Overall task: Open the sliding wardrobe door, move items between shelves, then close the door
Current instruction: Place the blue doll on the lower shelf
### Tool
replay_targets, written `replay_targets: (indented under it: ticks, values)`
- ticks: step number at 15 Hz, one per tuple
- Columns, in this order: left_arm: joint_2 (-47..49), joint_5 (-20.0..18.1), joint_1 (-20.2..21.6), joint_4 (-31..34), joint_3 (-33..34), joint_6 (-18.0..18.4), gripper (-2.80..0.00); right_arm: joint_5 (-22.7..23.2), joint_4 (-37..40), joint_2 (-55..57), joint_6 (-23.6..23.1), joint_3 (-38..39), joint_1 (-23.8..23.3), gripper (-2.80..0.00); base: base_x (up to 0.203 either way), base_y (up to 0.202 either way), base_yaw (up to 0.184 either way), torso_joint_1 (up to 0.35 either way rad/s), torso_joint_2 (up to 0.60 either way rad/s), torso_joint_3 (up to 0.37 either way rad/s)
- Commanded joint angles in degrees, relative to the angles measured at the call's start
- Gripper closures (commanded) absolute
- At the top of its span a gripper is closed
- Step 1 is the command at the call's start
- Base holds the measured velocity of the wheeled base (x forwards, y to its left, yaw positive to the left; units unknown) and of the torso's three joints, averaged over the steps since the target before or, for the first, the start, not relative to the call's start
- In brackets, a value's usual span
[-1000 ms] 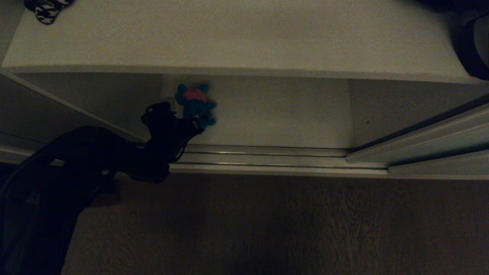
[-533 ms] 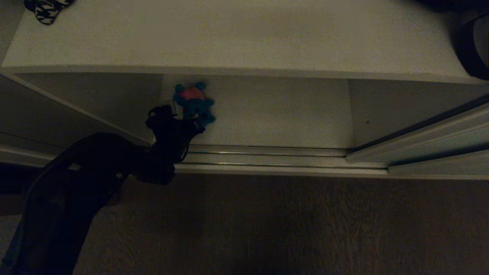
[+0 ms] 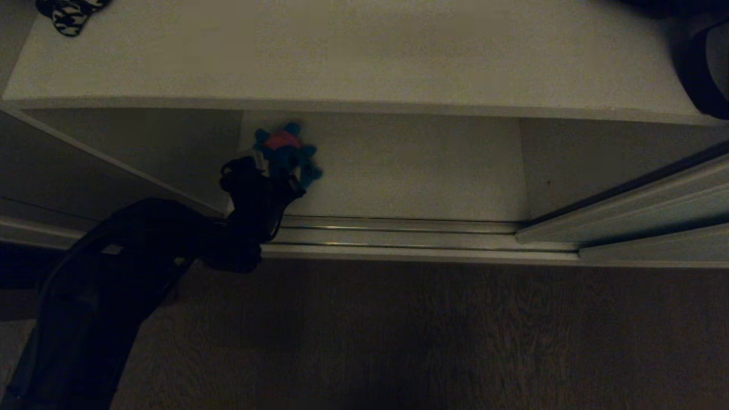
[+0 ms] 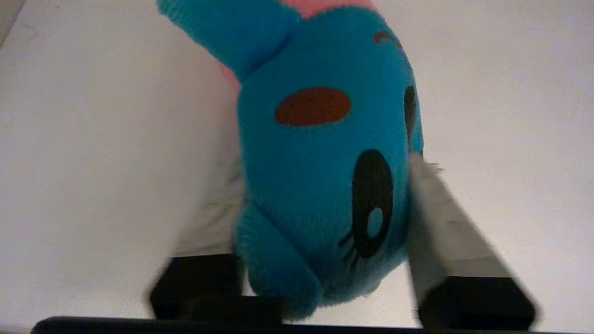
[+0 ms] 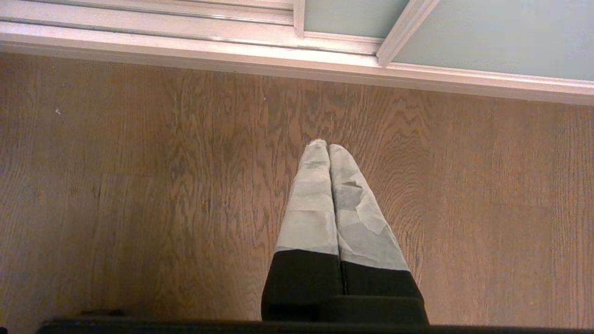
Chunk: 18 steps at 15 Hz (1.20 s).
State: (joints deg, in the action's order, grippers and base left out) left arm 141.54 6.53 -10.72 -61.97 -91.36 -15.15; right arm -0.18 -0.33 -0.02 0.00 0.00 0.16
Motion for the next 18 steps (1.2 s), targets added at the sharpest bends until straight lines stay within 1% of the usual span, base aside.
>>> replay_targets:
  ticks: [1,3,6,7,8,10,11,12,14,16,17,18]
  values:
    - [-2.4,-0.2,0.0,0.2,1.9,0.0,-2.80,0.0,0.0,-0.1,0.0,0.0,0.0,0.00,0.000,0.000,0.000,0.000,0.00,0.000]
    - [-5.7,-1.4,0.0,1.5,4.4,0.1,-2.80,0.0,0.0,-0.1,0.0,0.0,0.0,0.00,0.000,0.000,0.000,0.000,0.00,0.000]
    - [-10.4,-1.7,0.0,4.1,8.7,1.9,-2.80,0.0,0.0,-0.1,0.0,0.0,0.0,0.00,0.000,0.000,0.000,0.000,0.00,0.000]
    - [-12.1,-2.4,0.0,4.7,9.8,2.2,-2.80,0.0,0.0,-0.1,0.0,0.0,0.0,0.00,0.000,0.000,0.000,0.000,0.00,0.000]
    - [-12.6,-2.9,0.0,5.0,10.0,2.6,-2.80,0.0,0.0,-0.1,0.0,0.0,0.0,0.00,0.000,0.000,0.000,0.000,0.00,0.000]
    - [-10.5,-3.0,0.0,5.8,8.6,2.6,-2.80,0.0,0.0,-0.1,0.0,0.0,0.0,0.00,0.000,0.000,0.000,0.000,0.00,0.000]
    - [-10.1,-2.9,0.0,5.6,9.0,2.5,-2.80,0.0,0.0,-0.1,0.0,0.0,0.0,0.00,0.000,0.000,0.000,0.000,0.00,0.000]
    - [-10.7,-2.7,0.0,5.3,10.6,2.4,-2.80,0.0,0.0,-0.1,0.0,0.0,0.0,0.00,0.000,0.000,0.000,0.000,0.00,0.000]
    - [-15.1,-2.7,0.1,4.9,13.8,2.1,-2.80,0.0,0.0,-0.1,0.0,0.0,0.0,0.00,0.000,0.000,0.000,0.000,0.00,0.000]
    - [-20.5,-3.1,0.2,5.7,18.9,2.3,-2.80,0.0,0.0,-0.1,0.1,0.0,0.0,0.00,0.000,0.000,0.000,0.000,0.00,0.000]
    - [-22.8,-3.6,0.2,7.2,20.8,2.6,0.00,0.0,0.0,-0.1,0.0,0.0,0.0,0.00,0.000,0.000,0.000,0.000,0.00,0.000]
    - [-24.7,-4.0,0.1,8.8,22.3,2.9,0.00,0.0,0.0,-0.1,0.0,0.0,0.0,0.00,0.000,0.000,0.000,0.000,0.00,0.000]
